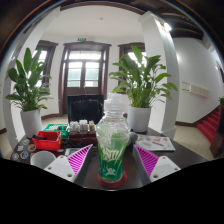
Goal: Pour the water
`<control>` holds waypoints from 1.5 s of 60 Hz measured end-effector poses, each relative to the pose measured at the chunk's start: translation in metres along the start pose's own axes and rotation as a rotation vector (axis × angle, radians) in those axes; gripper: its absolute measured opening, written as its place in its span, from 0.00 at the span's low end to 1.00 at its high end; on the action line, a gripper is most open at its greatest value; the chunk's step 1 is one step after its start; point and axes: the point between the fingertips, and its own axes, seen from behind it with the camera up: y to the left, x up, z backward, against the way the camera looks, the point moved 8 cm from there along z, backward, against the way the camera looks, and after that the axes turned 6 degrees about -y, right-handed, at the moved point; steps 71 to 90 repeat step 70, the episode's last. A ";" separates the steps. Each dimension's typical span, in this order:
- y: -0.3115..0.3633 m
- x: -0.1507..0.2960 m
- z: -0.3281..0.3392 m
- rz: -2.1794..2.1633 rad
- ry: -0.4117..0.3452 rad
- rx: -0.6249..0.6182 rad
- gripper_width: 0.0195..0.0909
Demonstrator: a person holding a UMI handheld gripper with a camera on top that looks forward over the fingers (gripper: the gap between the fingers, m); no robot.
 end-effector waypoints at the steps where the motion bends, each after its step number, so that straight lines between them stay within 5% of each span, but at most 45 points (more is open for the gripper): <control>1: 0.000 0.000 0.005 -0.004 0.001 0.001 0.85; 22: 0.036 0.015 0.141 0.031 0.056 0.198 0.85; 38: 0.060 0.049 0.209 0.088 0.012 0.321 0.85; 90: 0.095 0.072 0.230 -0.018 -0.083 0.447 0.84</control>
